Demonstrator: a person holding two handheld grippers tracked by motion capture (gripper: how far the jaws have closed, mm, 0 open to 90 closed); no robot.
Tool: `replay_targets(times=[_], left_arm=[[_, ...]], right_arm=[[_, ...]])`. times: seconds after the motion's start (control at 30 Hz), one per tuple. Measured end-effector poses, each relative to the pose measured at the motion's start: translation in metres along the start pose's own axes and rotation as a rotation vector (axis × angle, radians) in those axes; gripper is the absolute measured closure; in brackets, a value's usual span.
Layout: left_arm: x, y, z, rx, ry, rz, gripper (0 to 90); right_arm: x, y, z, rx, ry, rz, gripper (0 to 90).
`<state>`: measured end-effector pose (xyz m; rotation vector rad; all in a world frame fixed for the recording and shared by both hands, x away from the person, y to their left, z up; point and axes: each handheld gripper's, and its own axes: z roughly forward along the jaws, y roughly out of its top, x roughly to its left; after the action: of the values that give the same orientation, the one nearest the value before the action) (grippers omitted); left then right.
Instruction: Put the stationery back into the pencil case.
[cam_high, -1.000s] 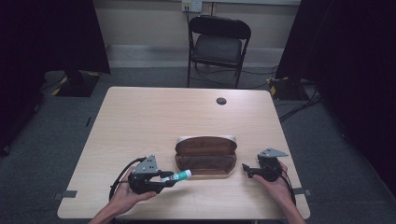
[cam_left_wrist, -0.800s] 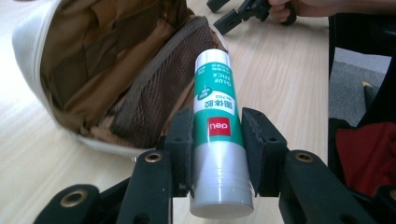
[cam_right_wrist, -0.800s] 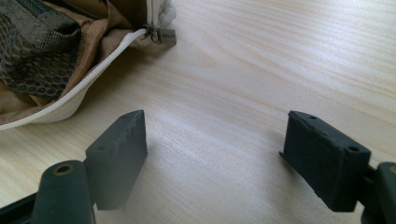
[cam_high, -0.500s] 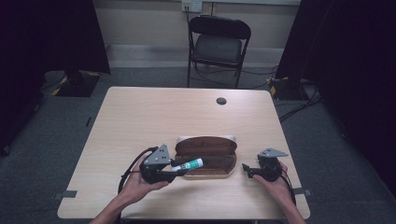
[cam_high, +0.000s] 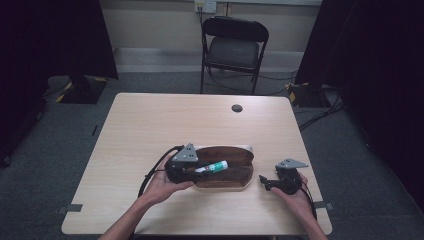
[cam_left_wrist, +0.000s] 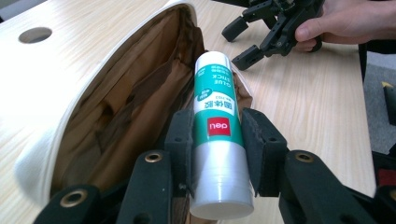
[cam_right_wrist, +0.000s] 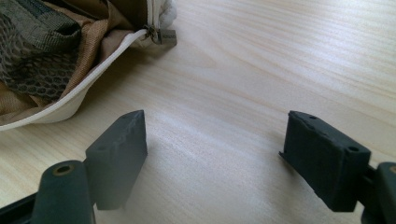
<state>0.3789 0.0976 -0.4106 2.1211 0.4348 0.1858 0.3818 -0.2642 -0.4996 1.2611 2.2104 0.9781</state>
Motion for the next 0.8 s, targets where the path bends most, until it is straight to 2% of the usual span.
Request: replay_targets(times=[0.1, 0.2, 0.27, 0.33, 0.37, 0.4, 0.43, 0.47, 0.6, 0.73, 0.8], left_arm=[[0.002, 0.003, 0.005, -0.004, 0.006, 0.005, 65.7], [0.005, 0.004, 0.01, 0.021, 0.031, 0.008, 65.7], [0.009, 0.003, 0.011, 0.007, 0.017, -0.008, 65.7], [0.011, 0.004, 0.011, 0.026, 0.028, -0.011, 65.7], [0.012, 0.003, 0.013, 0.0, 0.013, -0.026, 65.7], [0.012, 0.002, 0.015, 0.007, 0.017, -0.024, 65.6], [0.012, 0.002, 0.016, 0.044, 0.031, -0.01, 65.7], [0.013, 0.001, 0.018, 0.054, 0.03, -0.005, 65.7], [0.019, -0.007, 0.02, 0.078, 0.052, -0.029, 65.7], [0.027, -0.012, 0.022, 0.072, 0.06, -0.071, 65.6], [0.028, -0.013, 0.025, 0.063, 0.056, -0.074, 65.6]], right_arm=[[0.0, 0.0, 0.0, 0.0, 0.002, -0.001, 20.5], [0.0, 0.0, 0.0, 0.0, 0.002, -0.002, 20.5], [0.0, 0.0, 0.0, 0.0, 0.002, -0.001, 20.5], [0.0, 0.0, 0.0, 0.0, 0.002, -0.002, 20.5], [0.0, 0.0, 0.0, 0.0, 0.002, -0.001, 20.5], [0.0, 0.0, 0.0, 0.0, 0.002, -0.001, 20.5], [0.0, 0.0, 0.0, 0.0, 0.003, -0.001, 20.5], [0.0, 0.0, 0.0, 0.0, 0.002, -0.002, 20.5], [0.0, 0.0, 0.0, 0.0, 0.003, -0.001, 20.5], [0.0, 0.0, 0.0, 0.0, 0.002, -0.001, 20.5], [0.0, 0.0, 0.0, 0.0, 0.002, -0.001, 20.5]])
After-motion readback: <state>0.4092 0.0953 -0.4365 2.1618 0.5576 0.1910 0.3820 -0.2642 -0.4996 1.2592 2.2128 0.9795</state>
